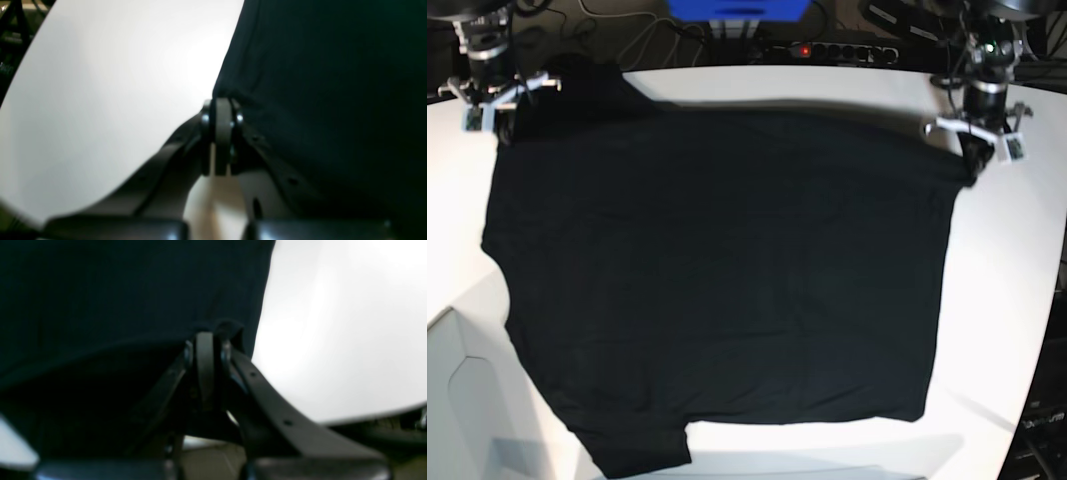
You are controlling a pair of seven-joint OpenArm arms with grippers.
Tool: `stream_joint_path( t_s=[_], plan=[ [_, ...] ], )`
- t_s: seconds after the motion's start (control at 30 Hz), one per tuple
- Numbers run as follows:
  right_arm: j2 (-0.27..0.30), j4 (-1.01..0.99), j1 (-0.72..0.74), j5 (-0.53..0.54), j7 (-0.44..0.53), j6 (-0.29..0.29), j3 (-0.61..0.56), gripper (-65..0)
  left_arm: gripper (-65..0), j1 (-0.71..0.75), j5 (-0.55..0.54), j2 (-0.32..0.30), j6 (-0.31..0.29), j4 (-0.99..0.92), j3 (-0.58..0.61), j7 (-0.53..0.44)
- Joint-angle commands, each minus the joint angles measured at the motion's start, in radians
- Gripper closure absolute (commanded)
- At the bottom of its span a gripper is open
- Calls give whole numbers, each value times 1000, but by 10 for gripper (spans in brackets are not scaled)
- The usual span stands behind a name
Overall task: Fold the T-shirt properly
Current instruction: 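Lift the shoulder edge with both grippers and fold it over the shirt body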
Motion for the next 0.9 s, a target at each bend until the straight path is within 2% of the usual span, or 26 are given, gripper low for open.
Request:
stream_joint_path(
  t_s=[0.0,0.13,0.33,0.47,0.57,0.87],
  plan=[
    [8,16,27,4,28,2,8,0,0,-15,-2,-14,5,19,-8,-14],
    [23,14,156,3,-44,2,6,0,0,-133,-2,-14,5,8,-10,71],
    [87,-26,397,3,-236,2,0,0,0,-316,-2,-8,3,8,-8,214],
    [115,-69,529,3,-297,2,-4,0,0,-410,-1,-7,3,-17,-3,272],
    [146,-148,639,3,-328,2,-29,0,0,-483,-1,-7,3,-70,-3,295],
    [219,-447,860,3,-317,2,-156,0,0,-566,-1,-14,3,-204,-5,291]
  ],
)
